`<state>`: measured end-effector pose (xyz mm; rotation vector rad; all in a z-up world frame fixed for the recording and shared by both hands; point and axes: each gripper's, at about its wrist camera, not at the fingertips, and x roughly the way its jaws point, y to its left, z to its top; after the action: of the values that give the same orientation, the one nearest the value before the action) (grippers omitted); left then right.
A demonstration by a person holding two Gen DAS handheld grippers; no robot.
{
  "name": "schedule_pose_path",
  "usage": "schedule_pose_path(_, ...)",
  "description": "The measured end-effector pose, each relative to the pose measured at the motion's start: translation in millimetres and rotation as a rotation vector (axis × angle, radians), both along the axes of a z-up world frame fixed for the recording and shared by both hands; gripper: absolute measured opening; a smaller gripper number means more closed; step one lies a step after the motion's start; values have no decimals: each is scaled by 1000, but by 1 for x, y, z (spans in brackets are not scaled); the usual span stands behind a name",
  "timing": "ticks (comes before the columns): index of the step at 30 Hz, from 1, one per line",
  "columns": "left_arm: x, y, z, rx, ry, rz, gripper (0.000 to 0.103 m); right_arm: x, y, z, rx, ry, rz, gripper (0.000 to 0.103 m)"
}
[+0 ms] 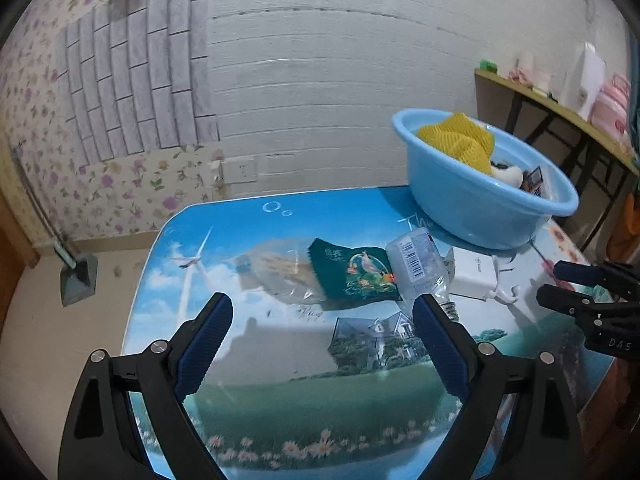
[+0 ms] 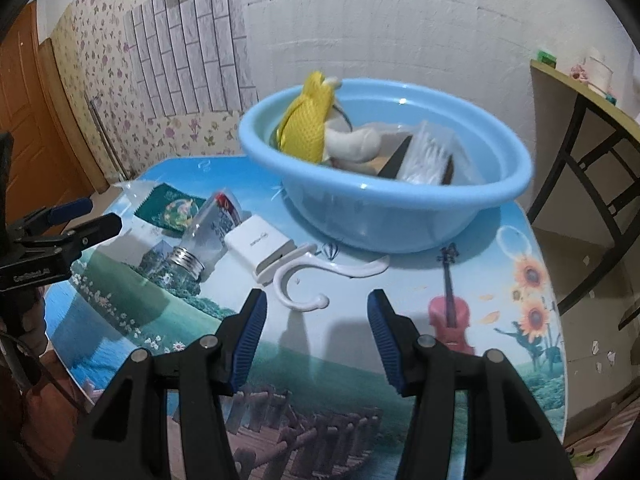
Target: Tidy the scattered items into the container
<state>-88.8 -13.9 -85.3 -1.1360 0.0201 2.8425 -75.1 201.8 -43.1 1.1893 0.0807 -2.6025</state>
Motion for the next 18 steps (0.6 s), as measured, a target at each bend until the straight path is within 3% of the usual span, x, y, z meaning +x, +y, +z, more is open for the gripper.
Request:
schedule_pose_path(10, -38, 17, -14, -28, -49, -32, 90, -19, -19, -14, -6, -50, 28, 52)
schedule_pose_path(13, -43, 23, -18, -45, -63, -35, 90, -24, -29, -22, 38, -50, 56, 52)
schedule_pose_path(14, -42, 24, -18, -47, -61, -38, 87, -26, -31, -23, 44, -56, 58, 52)
schedule_pose_path(16, -42, 29, -19, -51, -66, -48, 68, -29, -33, -27, 32, -69, 74, 50)
schedule_pose_path(17, -43, 31, -20, -55, -71, -47, 65, -29, -33, -28, 31, -70, 78, 49)
schedule_pose_path(18, -44, 32, -21, -66, -76, -39, 58, -28, -33, -29, 45, -63, 76, 43)
